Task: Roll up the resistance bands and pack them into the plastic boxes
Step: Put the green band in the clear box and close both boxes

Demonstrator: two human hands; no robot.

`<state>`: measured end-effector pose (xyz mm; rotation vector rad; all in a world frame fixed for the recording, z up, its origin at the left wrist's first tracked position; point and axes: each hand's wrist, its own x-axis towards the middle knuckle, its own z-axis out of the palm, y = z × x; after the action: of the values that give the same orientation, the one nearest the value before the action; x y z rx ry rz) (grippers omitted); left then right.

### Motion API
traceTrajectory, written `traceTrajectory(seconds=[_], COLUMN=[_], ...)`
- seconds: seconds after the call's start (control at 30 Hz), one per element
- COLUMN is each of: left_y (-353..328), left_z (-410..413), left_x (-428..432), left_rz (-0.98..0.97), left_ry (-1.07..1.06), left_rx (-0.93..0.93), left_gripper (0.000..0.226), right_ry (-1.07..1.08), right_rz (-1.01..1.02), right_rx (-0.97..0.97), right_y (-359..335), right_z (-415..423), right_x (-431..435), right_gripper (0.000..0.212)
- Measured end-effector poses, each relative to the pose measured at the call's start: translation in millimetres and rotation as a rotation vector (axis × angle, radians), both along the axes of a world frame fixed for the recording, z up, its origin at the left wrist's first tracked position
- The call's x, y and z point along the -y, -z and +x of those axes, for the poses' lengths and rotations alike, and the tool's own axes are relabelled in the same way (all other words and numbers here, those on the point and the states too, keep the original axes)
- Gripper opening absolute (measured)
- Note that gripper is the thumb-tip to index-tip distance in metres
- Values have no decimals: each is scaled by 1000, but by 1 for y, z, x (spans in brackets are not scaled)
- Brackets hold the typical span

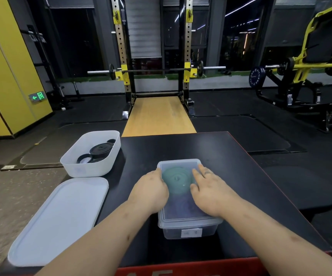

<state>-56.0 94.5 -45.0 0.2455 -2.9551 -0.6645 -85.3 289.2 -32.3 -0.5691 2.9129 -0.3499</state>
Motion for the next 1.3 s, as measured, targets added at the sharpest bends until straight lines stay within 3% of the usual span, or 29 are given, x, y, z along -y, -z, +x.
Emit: traceTrajectory(seconds=[0.17, 0.3, 0.37, 0.43, 0.5, 0.93, 1.3], left_y=[-5, -13, -17, -18, -17, 0, -13], left_z=[-1, -2, -7, -17, -26, -41, -28], left_x=[-1, -8, -11, -10, -8, -3, -4], left_rz=[-7, 1, -20, -70, -140, -240, -152], left_ry=[-22, -36, -37, 22, 109, 190, 176], left_rx=[8, 56, 65, 50, 66, 122, 125], left_gripper=[13, 10, 22, 51, 66, 67, 65], right_ry=[-14, 5, 8, -10, -52, -98, -80], right_rz=[-19, -8, 10, 16, 28, 33, -47], right_rx=[-18, -74, -131, -148, -123, -38, -78], right_y=[-3, -6, -8, -6, -3, 9, 1], right_z=[0, -5, -12, -21, -29, -46, -30], right_x=[1, 2, 3, 6, 8, 12, 6], right_gripper=[62, 49, 50, 60, 69, 68, 66])
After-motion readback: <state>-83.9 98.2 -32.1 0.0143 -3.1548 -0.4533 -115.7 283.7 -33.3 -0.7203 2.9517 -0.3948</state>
